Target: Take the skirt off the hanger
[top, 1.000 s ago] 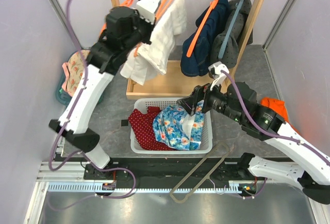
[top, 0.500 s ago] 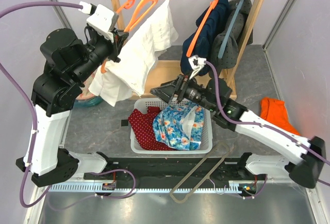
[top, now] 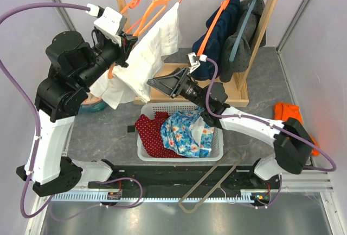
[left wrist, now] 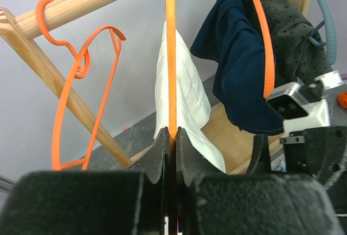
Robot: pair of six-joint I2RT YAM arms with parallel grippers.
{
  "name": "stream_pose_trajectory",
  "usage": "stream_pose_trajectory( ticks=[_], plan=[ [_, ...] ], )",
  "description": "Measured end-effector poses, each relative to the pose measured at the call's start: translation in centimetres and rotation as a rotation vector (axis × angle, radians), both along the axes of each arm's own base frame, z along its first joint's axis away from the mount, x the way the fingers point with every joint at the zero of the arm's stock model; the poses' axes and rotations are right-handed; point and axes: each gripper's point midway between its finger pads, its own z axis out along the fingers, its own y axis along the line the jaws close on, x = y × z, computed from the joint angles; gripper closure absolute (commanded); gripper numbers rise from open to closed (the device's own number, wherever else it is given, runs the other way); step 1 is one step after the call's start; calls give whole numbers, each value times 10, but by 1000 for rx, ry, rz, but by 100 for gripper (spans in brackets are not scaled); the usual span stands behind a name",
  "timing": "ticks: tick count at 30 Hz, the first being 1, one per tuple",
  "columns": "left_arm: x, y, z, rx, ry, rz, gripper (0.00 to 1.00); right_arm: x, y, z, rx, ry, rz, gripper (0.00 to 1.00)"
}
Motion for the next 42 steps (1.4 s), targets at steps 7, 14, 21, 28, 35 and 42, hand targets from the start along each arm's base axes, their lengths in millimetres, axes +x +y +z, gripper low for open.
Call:
stream_pose_trajectory(
  ticks=[7,14,21,28,35,42],
  plan=[
    [-5,2,3,-13,-6,-7,98,15,27,-14,51,57,76,2],
    [-9,1,6,-17,-13,-22,98,14,30,-15,60,57,98,21],
    [-9,2,-6,-5,6,-21,98,7,17,25,147,-13,134,100],
    [7,-5,-48,52,87,5,98,-14,-16,102,44,-192,45,100],
    [15,-12,-21,-9,3,15,98,-76,-71,165,-111,-417,-60,100],
    [37,-10,-21,-10,-3,97,98,-119,-126,204,-144,-559,-128,100]
  ],
)
